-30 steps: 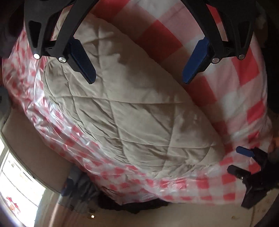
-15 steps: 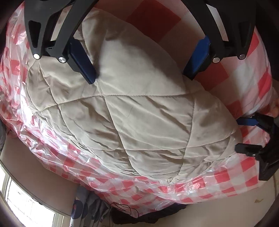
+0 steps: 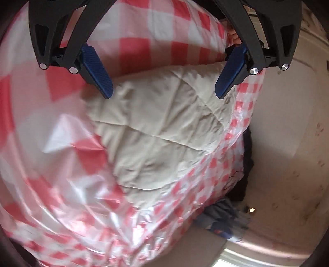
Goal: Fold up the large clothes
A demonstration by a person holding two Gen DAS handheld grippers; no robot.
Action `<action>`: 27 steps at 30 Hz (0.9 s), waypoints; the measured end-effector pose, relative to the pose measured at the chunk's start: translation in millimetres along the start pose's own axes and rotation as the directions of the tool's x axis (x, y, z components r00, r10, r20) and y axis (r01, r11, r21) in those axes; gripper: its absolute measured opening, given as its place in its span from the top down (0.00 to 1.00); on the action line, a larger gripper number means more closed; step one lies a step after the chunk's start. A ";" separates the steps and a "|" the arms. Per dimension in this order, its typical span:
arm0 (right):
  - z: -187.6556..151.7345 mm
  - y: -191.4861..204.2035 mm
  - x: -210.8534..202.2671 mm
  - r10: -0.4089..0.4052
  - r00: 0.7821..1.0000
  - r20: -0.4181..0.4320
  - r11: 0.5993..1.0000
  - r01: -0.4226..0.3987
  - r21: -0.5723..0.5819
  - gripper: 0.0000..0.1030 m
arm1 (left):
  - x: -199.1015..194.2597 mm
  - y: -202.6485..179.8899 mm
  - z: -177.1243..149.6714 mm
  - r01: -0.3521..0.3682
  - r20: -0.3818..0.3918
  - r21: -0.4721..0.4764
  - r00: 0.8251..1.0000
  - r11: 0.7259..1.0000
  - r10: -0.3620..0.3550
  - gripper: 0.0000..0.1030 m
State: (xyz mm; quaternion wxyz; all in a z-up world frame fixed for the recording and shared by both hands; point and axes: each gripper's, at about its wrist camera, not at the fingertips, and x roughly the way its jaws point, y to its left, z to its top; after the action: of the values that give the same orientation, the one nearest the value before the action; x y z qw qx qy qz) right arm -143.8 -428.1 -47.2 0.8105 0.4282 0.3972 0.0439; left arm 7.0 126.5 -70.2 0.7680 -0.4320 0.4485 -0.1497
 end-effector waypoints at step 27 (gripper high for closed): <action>34.3 -23.0 62.2 0.201 0.979 0.006 0.975 -0.201 0.099 0.79 | 23.7 5.3 27.5 -0.115 -0.062 0.033 0.991 0.993 0.117 0.51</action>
State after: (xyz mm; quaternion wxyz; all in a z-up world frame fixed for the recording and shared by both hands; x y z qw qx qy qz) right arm -84.3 -439.5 -90.7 0.7790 0.5057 0.3551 0.1069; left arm 41.8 129.5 -81.5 0.7669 -0.3888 0.4949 -0.1252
